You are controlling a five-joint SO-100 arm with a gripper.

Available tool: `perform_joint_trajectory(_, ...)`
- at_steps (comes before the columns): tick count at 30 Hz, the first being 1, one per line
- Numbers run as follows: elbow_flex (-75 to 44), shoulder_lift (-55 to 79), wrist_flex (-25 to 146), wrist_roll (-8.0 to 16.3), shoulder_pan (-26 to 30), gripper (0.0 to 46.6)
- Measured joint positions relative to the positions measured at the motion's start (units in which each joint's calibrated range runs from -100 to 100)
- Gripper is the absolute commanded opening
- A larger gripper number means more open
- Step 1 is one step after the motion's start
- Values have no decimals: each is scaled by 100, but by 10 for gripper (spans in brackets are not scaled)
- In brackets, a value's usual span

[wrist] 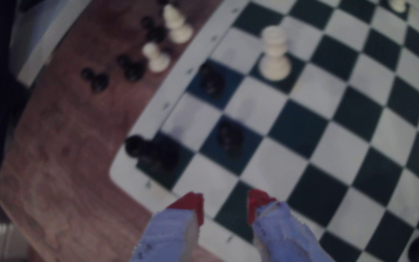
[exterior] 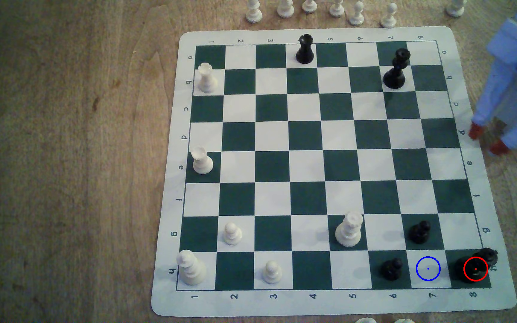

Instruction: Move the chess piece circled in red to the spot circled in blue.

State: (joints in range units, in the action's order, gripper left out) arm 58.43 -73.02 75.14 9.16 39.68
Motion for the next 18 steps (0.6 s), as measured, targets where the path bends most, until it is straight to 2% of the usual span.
perform_joint_trajectory(4,-262,762,-215,435,428,111)
perform_joint_trajectory(6,-479,1173,-335,620,531,169)
perform_joint_trajectory(9,-560,1500,-438,625,605,250)
perform_joint_trajectory(10,-569,1701,-462,571,664,259)
perform_joint_trajectory(15,-578,1935,-590,498,863,270)
perform_joint_trajectory(18,-578,2086,-781,444,981,250)
